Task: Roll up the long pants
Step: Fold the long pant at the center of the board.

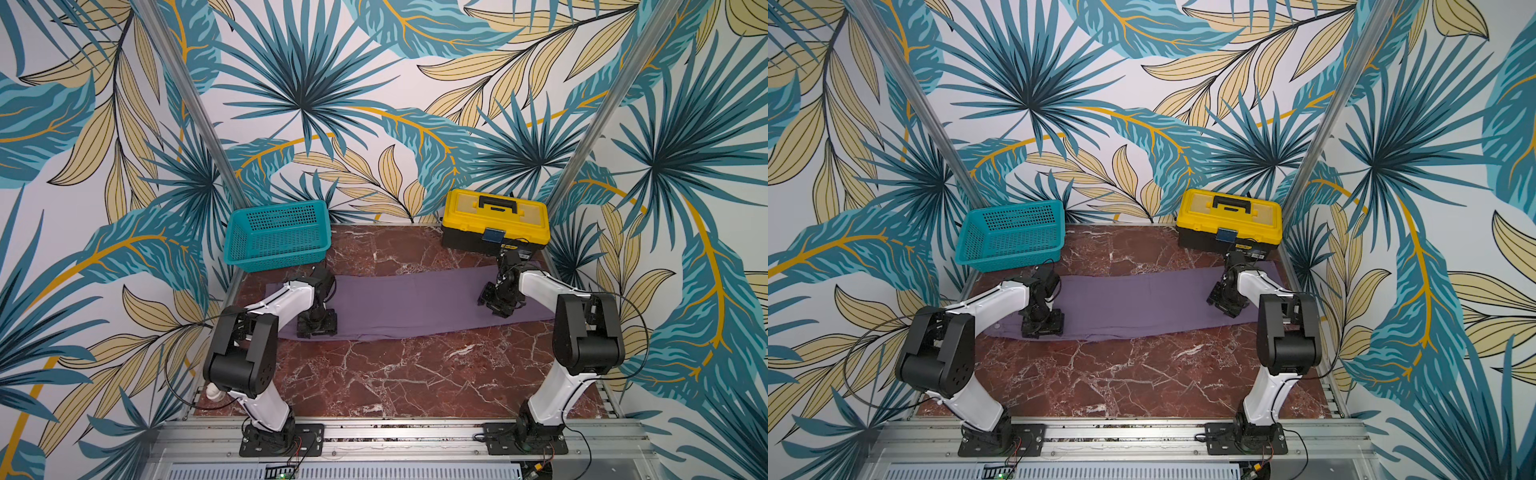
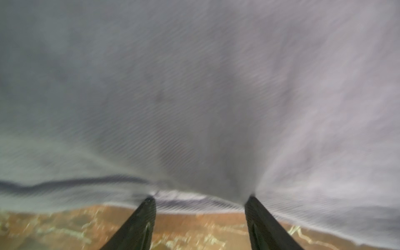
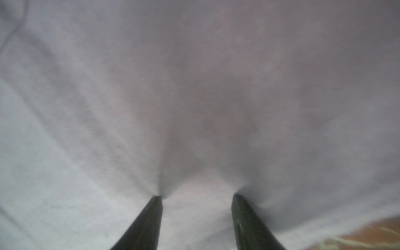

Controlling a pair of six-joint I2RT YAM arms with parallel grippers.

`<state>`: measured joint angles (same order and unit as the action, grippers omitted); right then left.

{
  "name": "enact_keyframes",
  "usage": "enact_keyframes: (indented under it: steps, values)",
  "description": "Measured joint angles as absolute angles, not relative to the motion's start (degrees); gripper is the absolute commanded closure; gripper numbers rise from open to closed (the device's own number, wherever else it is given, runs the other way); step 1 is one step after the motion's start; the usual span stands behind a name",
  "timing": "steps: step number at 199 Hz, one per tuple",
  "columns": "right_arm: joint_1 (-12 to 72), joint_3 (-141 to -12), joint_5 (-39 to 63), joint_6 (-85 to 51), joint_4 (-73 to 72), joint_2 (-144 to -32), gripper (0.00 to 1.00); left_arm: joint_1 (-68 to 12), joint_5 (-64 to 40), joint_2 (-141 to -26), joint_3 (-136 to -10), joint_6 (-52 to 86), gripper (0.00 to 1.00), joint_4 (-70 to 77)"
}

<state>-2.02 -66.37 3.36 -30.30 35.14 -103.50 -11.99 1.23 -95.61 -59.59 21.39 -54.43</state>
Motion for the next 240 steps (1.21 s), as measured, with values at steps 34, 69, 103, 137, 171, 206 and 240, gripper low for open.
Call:
enact_keyframes:
  steps: [34,69,103,137,171,206,240]
  values:
    - [-7.16,-71.48,0.43,-27.46,39.05,-101.19,0.24,-9.87,2.55,-95.15,-62.61,21.04,0.27,-57.3]
    - [-17.32,-82.32,-4.08,-19.16,40.36,-103.46,0.2,-9.19,3.01,-96.07,-68.29,20.75,0.27,-57.52]
    - [-19.86,-88.33,-8.95,-9.39,40.82,-111.42,0.19,-8.71,2.9,-97.67,-68.62,20.25,0.27,-57.52]
    - [-20.56,-92.62,-9.32,-3.22,40.99,-121.19,0.19,-7.51,3.05,-98.7,-68.62,19.4,0.27,-58.15]
    - [-22.09,-94.06,-9.08,0.69,41.06,-123.11,0.18,-6.26,3.68,-98.7,-68.62,18.74,0.27,-58.61]
    - [-23.66,-93.84,-8.38,3.68,41.04,-123.02,0.16,-5.52,4.05,-98.78,-68.62,18.55,0.27,-59.02]
    - [-26.11,-93.82,-3.88,6.07,41.12,-123.09,0.16,-5.17,4.14,-99.35,-68.9,18.59,0.27,-59.29]
